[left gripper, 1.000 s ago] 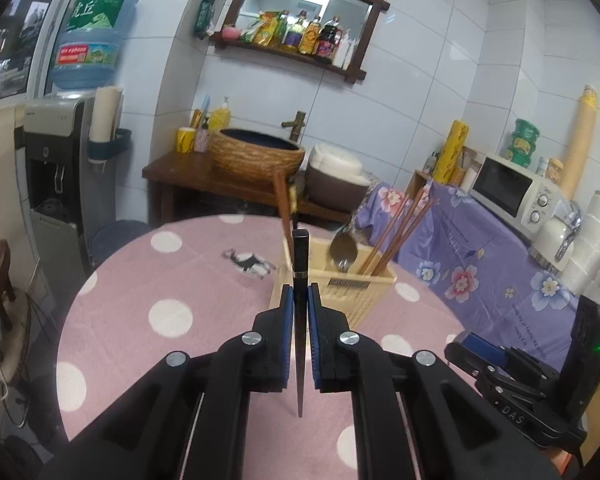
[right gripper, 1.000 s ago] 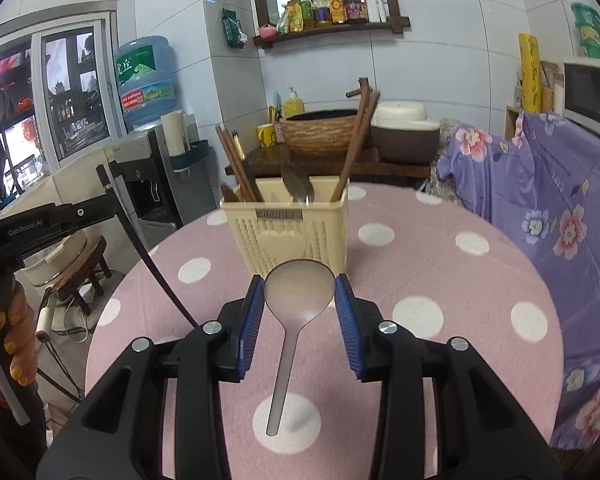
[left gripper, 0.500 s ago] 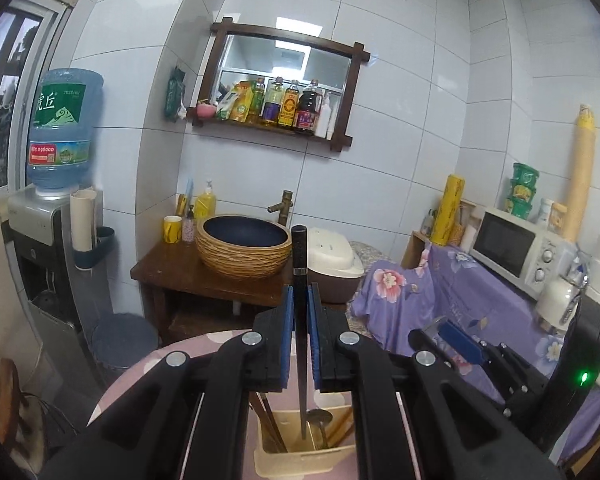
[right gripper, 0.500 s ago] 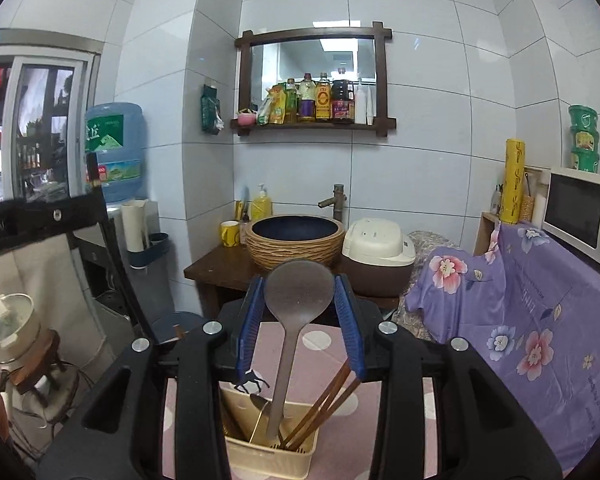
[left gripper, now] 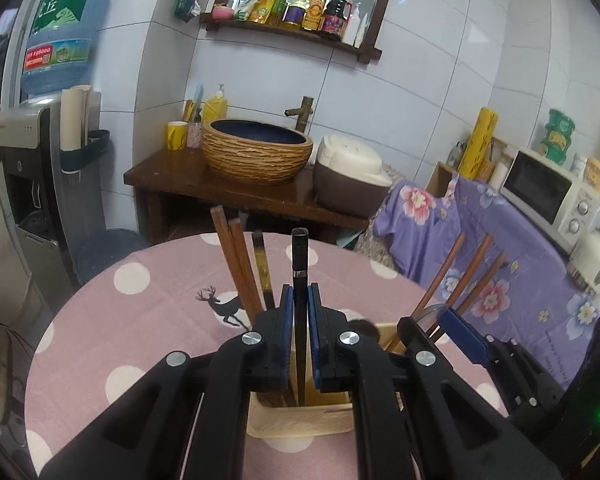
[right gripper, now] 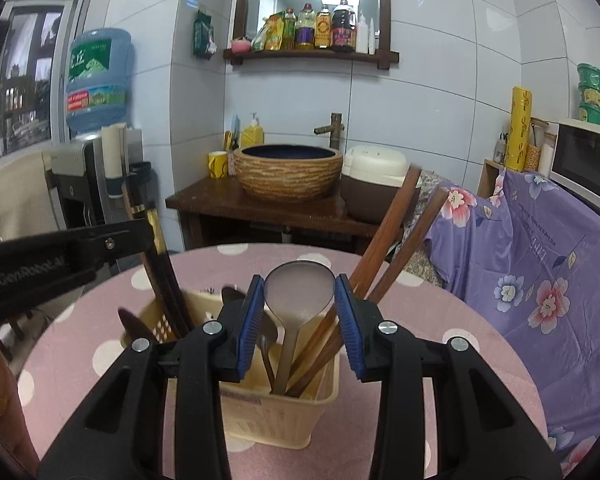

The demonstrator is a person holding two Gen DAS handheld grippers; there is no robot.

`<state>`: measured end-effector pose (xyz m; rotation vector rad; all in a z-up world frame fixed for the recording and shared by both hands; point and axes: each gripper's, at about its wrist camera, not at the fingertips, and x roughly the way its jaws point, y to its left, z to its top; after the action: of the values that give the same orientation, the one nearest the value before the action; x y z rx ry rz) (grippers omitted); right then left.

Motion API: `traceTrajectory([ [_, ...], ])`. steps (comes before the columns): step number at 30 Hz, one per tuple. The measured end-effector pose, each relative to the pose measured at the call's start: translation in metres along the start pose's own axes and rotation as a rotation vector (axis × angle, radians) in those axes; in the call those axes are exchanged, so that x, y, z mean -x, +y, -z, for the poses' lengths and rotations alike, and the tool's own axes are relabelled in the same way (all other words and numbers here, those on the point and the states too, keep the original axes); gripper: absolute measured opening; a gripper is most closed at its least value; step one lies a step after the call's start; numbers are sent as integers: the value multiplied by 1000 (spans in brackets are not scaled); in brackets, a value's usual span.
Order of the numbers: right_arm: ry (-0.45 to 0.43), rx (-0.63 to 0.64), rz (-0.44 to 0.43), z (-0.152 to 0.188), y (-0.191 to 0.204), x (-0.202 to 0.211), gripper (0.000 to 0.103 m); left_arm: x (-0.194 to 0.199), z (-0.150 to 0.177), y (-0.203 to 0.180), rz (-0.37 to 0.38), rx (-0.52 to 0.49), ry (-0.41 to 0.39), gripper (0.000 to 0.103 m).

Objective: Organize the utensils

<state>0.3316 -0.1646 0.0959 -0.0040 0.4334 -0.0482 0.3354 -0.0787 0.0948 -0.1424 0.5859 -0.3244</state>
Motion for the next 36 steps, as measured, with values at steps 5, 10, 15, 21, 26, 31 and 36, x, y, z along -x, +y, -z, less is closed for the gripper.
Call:
traceTrajectory([
  [5,4,32,10,16,6,-2,38,7,9,-5,-21,-55,-27,9],
  [10,-72,60,-4,26,2,26,61,54,25,-2,-67,-113,-178,82],
  [15,-119,11,20,51,-18,91,88,110,66,13,-114,-172,-288,98],
  [21,-210,17,33,130,-20,194,97,171,142,24,-108,-171,-327,98],
  [26,-215,21,110,191,-7,239,97,199,202,19,-149,-128,-346,98],
  [31,-249,31,139,229,9,275,97,220,244,7,-175,-148,-373,98],
  [36,-246,6,64,236,15,293,97,235,252,10,-150,-136,-398,98],
])
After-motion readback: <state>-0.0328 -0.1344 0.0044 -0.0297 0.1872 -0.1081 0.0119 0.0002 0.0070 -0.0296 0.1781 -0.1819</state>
